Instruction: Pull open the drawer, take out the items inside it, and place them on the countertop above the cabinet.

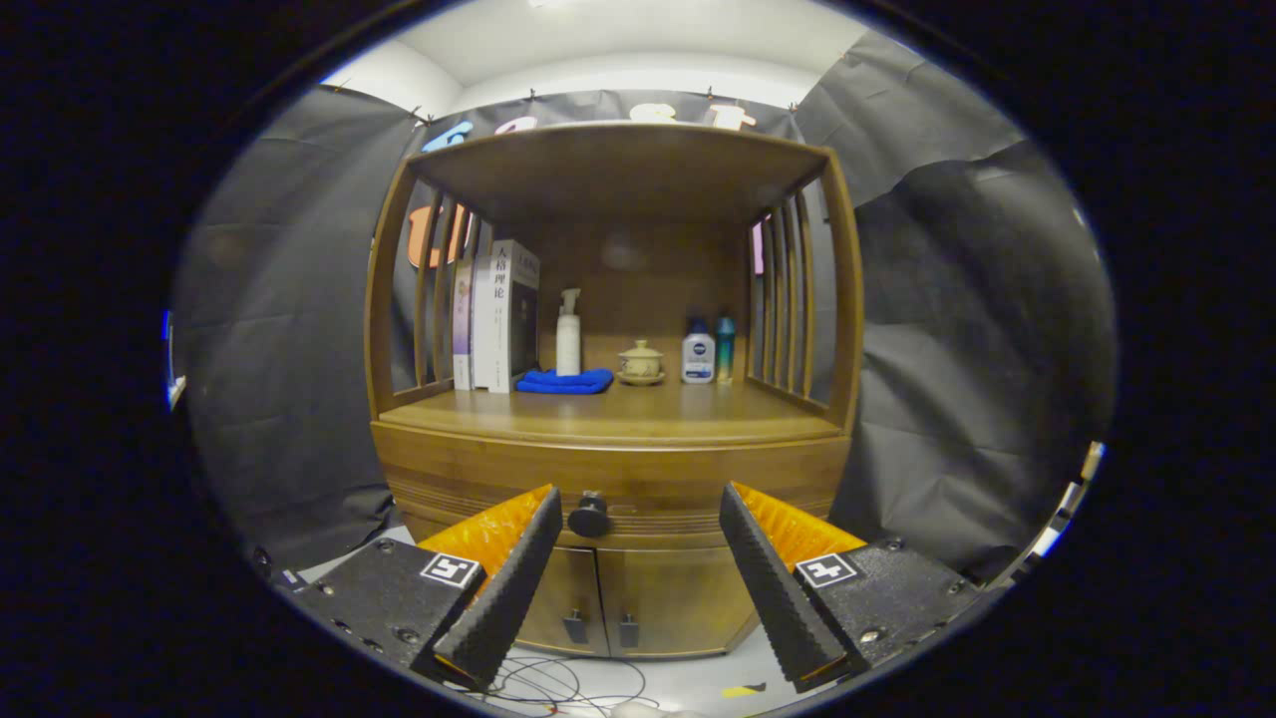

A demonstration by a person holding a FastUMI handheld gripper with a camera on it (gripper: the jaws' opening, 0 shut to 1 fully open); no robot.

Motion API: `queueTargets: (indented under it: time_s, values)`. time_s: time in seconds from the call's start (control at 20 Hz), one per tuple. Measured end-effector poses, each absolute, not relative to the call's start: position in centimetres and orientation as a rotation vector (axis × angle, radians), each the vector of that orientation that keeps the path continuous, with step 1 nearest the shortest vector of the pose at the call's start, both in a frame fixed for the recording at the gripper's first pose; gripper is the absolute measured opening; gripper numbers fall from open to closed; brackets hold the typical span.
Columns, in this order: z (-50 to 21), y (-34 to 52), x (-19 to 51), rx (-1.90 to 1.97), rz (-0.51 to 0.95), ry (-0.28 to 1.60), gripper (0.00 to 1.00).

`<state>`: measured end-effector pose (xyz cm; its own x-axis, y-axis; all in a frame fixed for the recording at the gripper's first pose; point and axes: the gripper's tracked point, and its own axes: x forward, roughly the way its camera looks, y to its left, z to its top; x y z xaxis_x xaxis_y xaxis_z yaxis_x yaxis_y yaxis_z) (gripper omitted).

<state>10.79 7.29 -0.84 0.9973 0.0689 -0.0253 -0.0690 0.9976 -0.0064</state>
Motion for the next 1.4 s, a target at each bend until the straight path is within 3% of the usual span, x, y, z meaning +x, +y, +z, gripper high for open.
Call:
queueTargets:
  time_s: [0.4,0.7,0.9,1.2,1.4]
  values:
    - [-6.2,11.3,19.6,0.007,0.090,0.119,1.00]
    - [-7.8,11.9,22.2,-0.015,0.073,0.123,1.00]
    - [-8.8,12.1,23.3,-0.019,0.065,0.150,0.89]
    - [-9.2,11.8,23.7,-0.002,0.054,0.140,0.49]
    - [-9.3,11.8,23.6,-0.004,0.055,0.148,0.45]
